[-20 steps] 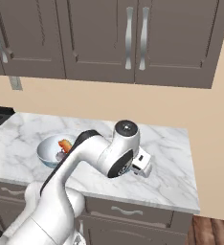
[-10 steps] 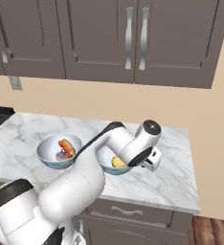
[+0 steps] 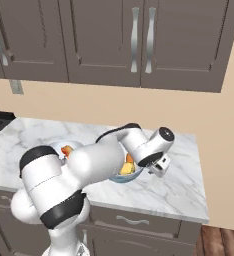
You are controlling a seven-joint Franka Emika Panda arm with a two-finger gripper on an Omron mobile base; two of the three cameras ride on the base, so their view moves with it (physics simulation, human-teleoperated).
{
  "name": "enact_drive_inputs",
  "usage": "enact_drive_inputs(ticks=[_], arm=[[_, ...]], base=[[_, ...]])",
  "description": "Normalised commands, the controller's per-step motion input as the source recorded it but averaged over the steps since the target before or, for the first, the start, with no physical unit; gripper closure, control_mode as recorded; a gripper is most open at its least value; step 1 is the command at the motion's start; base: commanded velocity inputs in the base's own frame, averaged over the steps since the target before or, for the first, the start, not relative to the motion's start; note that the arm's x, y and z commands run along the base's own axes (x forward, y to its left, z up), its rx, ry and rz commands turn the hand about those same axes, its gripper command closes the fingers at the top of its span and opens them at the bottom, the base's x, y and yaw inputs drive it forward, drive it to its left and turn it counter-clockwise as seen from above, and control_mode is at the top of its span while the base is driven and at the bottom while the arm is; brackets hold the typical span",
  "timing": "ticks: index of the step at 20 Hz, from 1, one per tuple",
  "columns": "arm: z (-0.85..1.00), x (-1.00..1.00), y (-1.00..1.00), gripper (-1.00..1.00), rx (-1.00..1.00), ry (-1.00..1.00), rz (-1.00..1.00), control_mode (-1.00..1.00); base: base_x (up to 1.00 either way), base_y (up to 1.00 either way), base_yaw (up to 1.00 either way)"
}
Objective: Place the bowl containing the potato and carrot in the microwave. Close the microwave door and press the start button to microwave the meal.
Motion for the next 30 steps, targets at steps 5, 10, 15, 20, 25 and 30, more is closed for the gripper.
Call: enact_drive_inputs(ticks=[5, 10, 15, 20, 25, 30], arm=[[-0.40, 0.23, 0.00, -1.00, 0.00, 0.00, 0.00, -1.00], [-0.20, 0.12, 0.24, 1.00, -0.02, -0.01, 0.00, -1.00], [0.00, 0.00, 0.67, 1.00, -0.09, -0.04, 0.00, -1.00], [0.00, -0.12, 0.04, 1.00, 0.00, -0.03, 0.00, -1.00], [0.68, -0.55, 0.10, 1.00, -0.01, -0.11, 0.00, -1.00], [0.81, -0.46, 0.77, 1.00, -0.08, -0.17, 0.00, -1.00]], base=[[0.00, 0.00, 0.00], [0.00, 0.00, 0.00], [0.00, 0.00, 0.00], [0.00, 0.00, 0.00], [0.00, 0.00, 0.00], [0.00, 0.00, 0.00]])
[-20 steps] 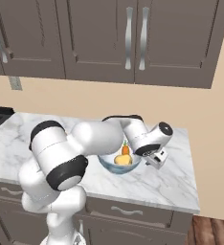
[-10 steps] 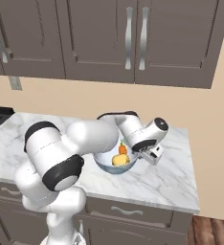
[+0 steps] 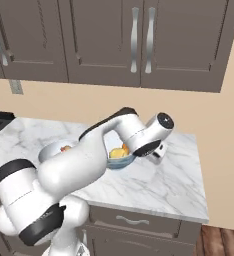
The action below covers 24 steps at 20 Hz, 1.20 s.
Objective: Place the bowl containing the potato and carrot in the microwave. Close the microwave door and press the start button to microwave the meal.
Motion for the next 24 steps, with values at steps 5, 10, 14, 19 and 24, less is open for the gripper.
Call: enact_drive_inputs(ticks=[5, 10, 14, 19, 24], arm=[[0.63, -0.44, 0.98, 1.00, -0.06, -0.08, 0.00, -1.00], [0.63, -0.62, 0.78, 1.00, -0.01, -0.09, 0.00, -1.00], [0.52, -0.86, 0.34, 1.00, 0.01, -0.16, 0.04, -1.00], [0.72, -0.88, 0.00, 1.00, 0.02, -0.21, 0.13, -1.00], [0.43, -0.38, 0.01, 1.00, 0.00, 0.00, 0.09, -1.00]], base=[[0.00, 0.00, 0.00], [0.00, 0.00, 0.00], [0.00, 0.00, 0.00], [0.00, 0.00, 0.00], [0.00, 0.00, 0.00]])
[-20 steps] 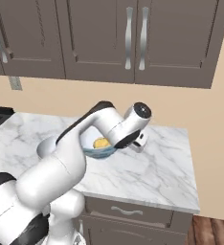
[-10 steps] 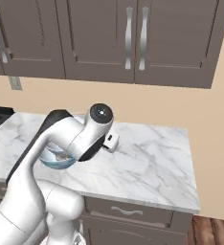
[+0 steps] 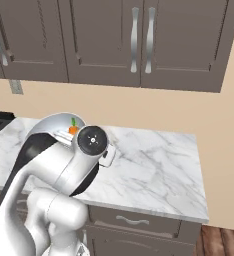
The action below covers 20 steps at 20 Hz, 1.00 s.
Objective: Place the bowl containing the potato and carrot in the microwave. Close the microwave door and press the start button to microwave the meal.
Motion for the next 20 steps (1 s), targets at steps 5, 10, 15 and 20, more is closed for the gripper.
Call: enact_drive_inputs(ticks=[5, 10, 15, 20], arm=[[0.00, 0.00, 0.00, 1.00, 0.00, 0.03, 0.03, 1.00], [0.00, 0.00, 0.00, 1.00, 0.00, 0.00, 0.00, 1.00], [0.00, 0.00, 0.00, 1.00, 0.00, 0.00, 0.00, 1.00], [0.00, 0.00, 0.00, 1.00, 0.00, 0.00, 0.00, 1.00]], base=[[-0.03, 0.02, 0.00], [-0.80, 0.45, 0.10], [-0.62, 0.77, 0.35], [-0.01, 0.98, 0.43]])
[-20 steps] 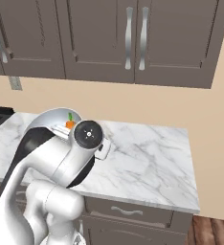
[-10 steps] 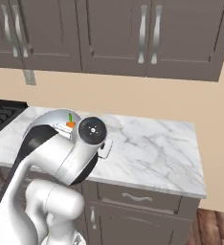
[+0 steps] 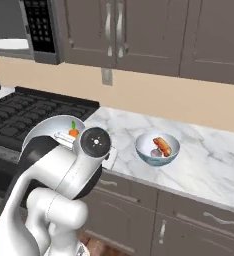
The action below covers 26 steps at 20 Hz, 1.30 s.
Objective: Place the bowl containing the potato and carrot in the microwave. Close the microwave door and press the start button to microwave the meal.
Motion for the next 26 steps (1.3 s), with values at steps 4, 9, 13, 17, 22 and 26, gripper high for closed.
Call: enact_drive_inputs(ticks=[4, 9, 13, 17, 22, 26], arm=[[0.00, 0.00, 0.00, 1.00, 0.00, 0.00, 0.00, 1.00], [0.00, 0.00, 0.00, 1.00, 0.00, 0.00, 0.00, 1.00], [0.00, 0.00, 0.00, 1.00, 0.00, 0.00, 0.00, 1.00], [0.00, 0.00, 0.00, 1.00, 0.00, 0.00, 0.00, 1.00], [0.00, 0.00, 0.00, 1.00, 0.00, 0.00, 0.00, 1.00], [0.00, 0.00, 0.00, 1.00, 0.00, 0.00, 0.00, 1.00]], base=[[0.03, 1.00, 0.35], [0.21, 1.00, 0.28], [0.35, 0.92, 0.26], [0.29, 0.77, 0.26], [0.27, 0.14, 0.22], [0.52, 0.00, 0.18]])
